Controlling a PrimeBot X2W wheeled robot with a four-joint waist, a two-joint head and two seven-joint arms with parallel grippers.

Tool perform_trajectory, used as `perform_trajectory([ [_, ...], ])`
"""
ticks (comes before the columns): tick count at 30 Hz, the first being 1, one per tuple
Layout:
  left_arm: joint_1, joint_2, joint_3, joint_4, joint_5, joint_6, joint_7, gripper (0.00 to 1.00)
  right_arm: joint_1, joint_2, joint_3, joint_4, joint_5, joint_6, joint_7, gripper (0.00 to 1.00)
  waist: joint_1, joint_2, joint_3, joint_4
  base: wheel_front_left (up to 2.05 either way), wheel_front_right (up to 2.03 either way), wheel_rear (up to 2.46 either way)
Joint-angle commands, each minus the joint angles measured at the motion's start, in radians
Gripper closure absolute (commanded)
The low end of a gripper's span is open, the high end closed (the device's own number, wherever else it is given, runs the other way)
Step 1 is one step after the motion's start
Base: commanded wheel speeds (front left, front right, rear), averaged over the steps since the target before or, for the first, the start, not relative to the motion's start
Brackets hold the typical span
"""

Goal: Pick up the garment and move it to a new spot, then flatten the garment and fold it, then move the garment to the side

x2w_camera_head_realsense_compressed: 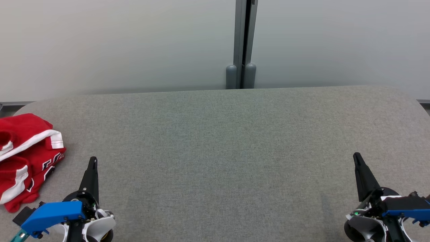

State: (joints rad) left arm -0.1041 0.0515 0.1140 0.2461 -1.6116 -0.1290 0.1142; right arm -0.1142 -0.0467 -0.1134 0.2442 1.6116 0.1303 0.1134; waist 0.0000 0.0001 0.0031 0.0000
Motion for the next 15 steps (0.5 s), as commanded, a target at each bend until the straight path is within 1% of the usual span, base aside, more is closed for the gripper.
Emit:
perform_trajectory([
  [1, -0.009, -0.003, 0.000, -0.005, -0.003, -0.004, 0.003, 1.00, 0.012, -0.007, -0.002, -0.003, 0.003, 0.001, 0.004, 1.00, 0.0000, -0.0001, 0.000, 0.000, 0.00, 0.00, 0.00],
  [15, -0.009, -0.003, 0.000, -0.005, -0.003, -0.004, 0.003, 1.00, 0.012, -0.007, -0.002, -0.003, 0.003, 0.001, 0.004, 1.00, 0.0000, -0.0001, 0.000, 0.000, 0.00, 0.00, 0.00],
])
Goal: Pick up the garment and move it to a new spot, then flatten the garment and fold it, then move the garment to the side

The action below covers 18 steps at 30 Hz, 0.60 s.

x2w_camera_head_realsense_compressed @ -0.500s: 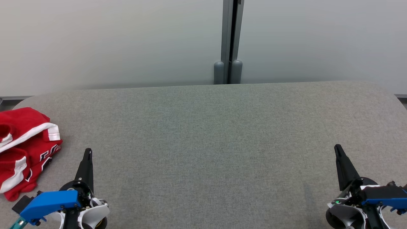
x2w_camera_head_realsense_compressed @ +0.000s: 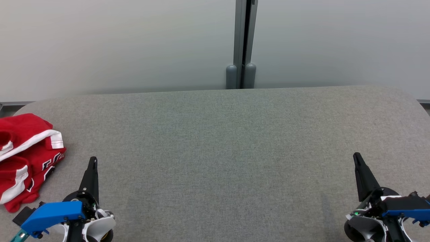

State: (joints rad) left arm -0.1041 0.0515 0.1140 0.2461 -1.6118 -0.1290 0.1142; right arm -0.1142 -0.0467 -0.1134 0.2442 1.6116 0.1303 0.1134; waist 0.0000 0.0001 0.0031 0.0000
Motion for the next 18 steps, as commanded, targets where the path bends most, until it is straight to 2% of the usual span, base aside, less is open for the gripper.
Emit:
perform_trajectory([
  [1, -0.009, -0.003, 0.000, -0.005, -0.002, -0.004, 0.003, 1.00, 0.012, -0.007, -0.002, -0.003, 0.003, 0.001, 0.004, 1.00, 0.0000, -0.0001, 0.000, 0.000, 0.00, 0.00, 0.00],
  [14, -0.009, -0.003, 0.000, -0.005, -0.002, -0.004, 0.003, 1.00, 0.012, -0.007, -0.002, -0.003, 0.003, 0.001, 0.004, 1.00, 0.0000, -0.0001, 0.000, 0.000, 0.00, 0.00, 0.00],
  [15, 0.000, 0.000, 0.000, 0.000, 0.000, 0.000, 0.000, 0.00, 0.000, 0.000, 0.000, 0.000, 0.000, 0.000, 0.000, 0.00, 0.0000, -0.0001, 0.000, 0.000, 0.00, 0.00, 0.00],
  [18, 0.019, -0.001, 0.000, 0.021, 0.000, 0.000, -0.002, 0.00, 0.006, 0.007, 0.003, 0.022, -0.001, -0.001, -0.002, 0.00, 0.0000, -0.0001, 0.000, 0.000, 0.00, 0.00, 0.00],
])
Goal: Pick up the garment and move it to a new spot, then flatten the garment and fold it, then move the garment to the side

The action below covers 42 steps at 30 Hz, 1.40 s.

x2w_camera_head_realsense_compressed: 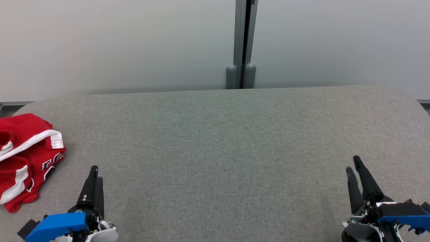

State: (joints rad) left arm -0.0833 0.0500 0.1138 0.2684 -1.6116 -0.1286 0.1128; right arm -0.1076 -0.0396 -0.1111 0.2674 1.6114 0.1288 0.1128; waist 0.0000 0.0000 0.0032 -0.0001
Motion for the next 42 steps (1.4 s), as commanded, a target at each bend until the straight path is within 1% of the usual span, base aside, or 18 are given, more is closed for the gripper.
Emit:
perform_trajectory([
  [1, 0.007, 0.000, 0.000, 0.007, 0.001, 0.000, -0.001, 0.00, 0.002, 0.001, 0.003, 0.006, -0.002, 0.000, -0.003, 0.00, 0.0000, 0.0000, 0.000, 0.000, 0.00, 0.00, 0.00],
  [6, -0.001, 0.014, -0.007, 0.008, 0.024, 0.000, -0.025, 0.00, -0.008, 0.000, 0.025, 0.007, -0.035, 0.000, -0.029, 0.00, 0.0000, 0.0000, 0.002, 0.000, 0.00, 0.00, 0.00],
  [11, -0.012, 0.037, -0.029, 0.017, 0.084, 0.000, -0.053, 0.00, -0.021, -0.001, 0.031, 0.015, -0.116, 0.000, -0.053, 0.00, 0.0000, 0.0000, 0.004, 0.001, 0.00, 0.00, 0.00],
  [32, -0.028, 0.087, -0.064, 0.058, 0.489, -0.001, -0.143, 0.00, -0.053, -0.005, 0.035, 0.054, -0.575, 0.001, -0.143, 0.00, 0.0000, 0.0000, 0.012, -0.003, 0.00, 0.00, 0.00],
  [42, -0.022, 0.106, -0.077, 0.089, 0.656, -0.001, -0.179, 0.00, -0.055, -0.006, 0.024, 0.063, -0.778, 0.001, -0.179, 0.00, 0.0000, 0.0000, 0.013, -0.007, 0.00, 0.00, 0.00],
])
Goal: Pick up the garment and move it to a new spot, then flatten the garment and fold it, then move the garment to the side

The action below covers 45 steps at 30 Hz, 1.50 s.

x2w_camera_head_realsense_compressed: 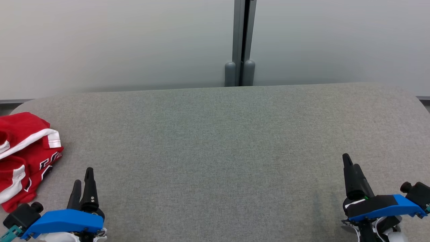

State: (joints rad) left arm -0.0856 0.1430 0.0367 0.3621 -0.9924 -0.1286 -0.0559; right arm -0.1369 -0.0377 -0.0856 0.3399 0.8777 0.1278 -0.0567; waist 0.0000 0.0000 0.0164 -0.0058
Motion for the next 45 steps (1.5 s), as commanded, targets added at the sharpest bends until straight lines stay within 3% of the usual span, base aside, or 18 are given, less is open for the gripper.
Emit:
perform_trajectory([
  [1, -0.019, 0.014, 0.002, -0.002, 0.056, -0.001, -0.014, 0.00, -0.026, -0.008, -0.002, -0.010, -0.062, 0.002, -0.013, 0.00, 0.0000, 0.0000, 0.000, -0.002, 0.00, 0.00, 0.00],
  [24, -0.014, 0.032, -0.010, 0.054, 0.397, -0.002, -0.082, 0.00, -0.034, -0.011, 0.008, 0.014, -0.400, 0.003, -0.081, 0.00, 0.0000, 0.0000, 0.004, -0.014, 0.00, 0.00, 0.00],
  [45, 0.003, 0.046, -0.072, 0.075, 0.609, -0.002, -0.135, 0.00, -0.025, -0.013, 0.044, 0.041, -0.620, 0.003, -0.133, 0.00, 0.0000, 0.0000, -0.003, -0.010, 0.00, 0.00, 0.00],
])
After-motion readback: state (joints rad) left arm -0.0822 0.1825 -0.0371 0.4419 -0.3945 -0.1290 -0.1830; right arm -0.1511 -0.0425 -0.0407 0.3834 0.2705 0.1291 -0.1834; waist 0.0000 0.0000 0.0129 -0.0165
